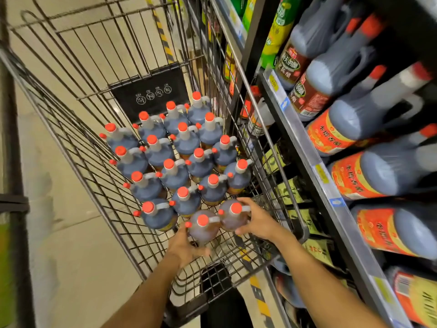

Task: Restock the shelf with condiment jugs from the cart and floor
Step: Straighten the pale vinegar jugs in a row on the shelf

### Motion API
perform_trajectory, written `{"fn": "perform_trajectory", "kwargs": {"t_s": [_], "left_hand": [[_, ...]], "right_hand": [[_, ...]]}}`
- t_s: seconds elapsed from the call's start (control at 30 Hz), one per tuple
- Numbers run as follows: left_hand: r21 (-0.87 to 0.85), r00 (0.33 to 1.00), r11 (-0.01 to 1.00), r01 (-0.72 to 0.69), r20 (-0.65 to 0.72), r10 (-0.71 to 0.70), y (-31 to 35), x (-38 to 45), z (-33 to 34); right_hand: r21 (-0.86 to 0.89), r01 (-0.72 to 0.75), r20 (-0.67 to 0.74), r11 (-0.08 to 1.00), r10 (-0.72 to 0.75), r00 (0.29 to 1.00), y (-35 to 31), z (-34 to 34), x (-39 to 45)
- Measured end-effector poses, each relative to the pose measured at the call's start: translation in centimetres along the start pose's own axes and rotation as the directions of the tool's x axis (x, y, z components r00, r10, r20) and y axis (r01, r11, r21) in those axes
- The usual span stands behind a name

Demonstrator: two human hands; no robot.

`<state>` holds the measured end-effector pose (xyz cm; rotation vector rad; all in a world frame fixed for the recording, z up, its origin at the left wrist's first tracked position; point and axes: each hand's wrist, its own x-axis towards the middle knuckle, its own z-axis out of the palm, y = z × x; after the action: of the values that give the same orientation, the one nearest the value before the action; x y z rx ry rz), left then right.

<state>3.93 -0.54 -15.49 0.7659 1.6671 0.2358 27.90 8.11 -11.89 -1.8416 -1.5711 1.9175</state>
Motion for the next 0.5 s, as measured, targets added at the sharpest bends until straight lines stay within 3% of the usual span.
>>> {"fn": "perform_trajectory", "kwargs": {"t_s": [0.1, 0.2, 0.4, 0.5], "left_hand": [[-0.032, 0.998, 0.998, 0.059, -0.009, -0.059, -1.3, 2.0, 0.8], [-0.173, 0.999, 0.984, 0.04, 0.006, -0.04, -1.2, 2.5, 1.4], [-0.285, 0.993, 0.951, -0.118, -0.046, 0.109, -2.2, 3.7, 2.5], [-0.309, 0.994, 0.945, -0.107, -0.01, 0.109, -2.2, 3.7, 2.3]], "right_hand": [[-0.032, -0.048, 0.109, 0.998, 0.051, 0.993, 0.6, -0.3, 1.2], [-0.057, -0.051, 0.197, 0.997, 0.062, 0.978, 1.4, -0.8, 2.6], [-0.083, -0.019, 0.224, 0.996, 0.037, 0.974, 2.5, -1.0, 5.1], [-0.074, -0.019, 0.236, 0.997, 0.036, 0.971, 2.6, -1.4, 5.1]]}}
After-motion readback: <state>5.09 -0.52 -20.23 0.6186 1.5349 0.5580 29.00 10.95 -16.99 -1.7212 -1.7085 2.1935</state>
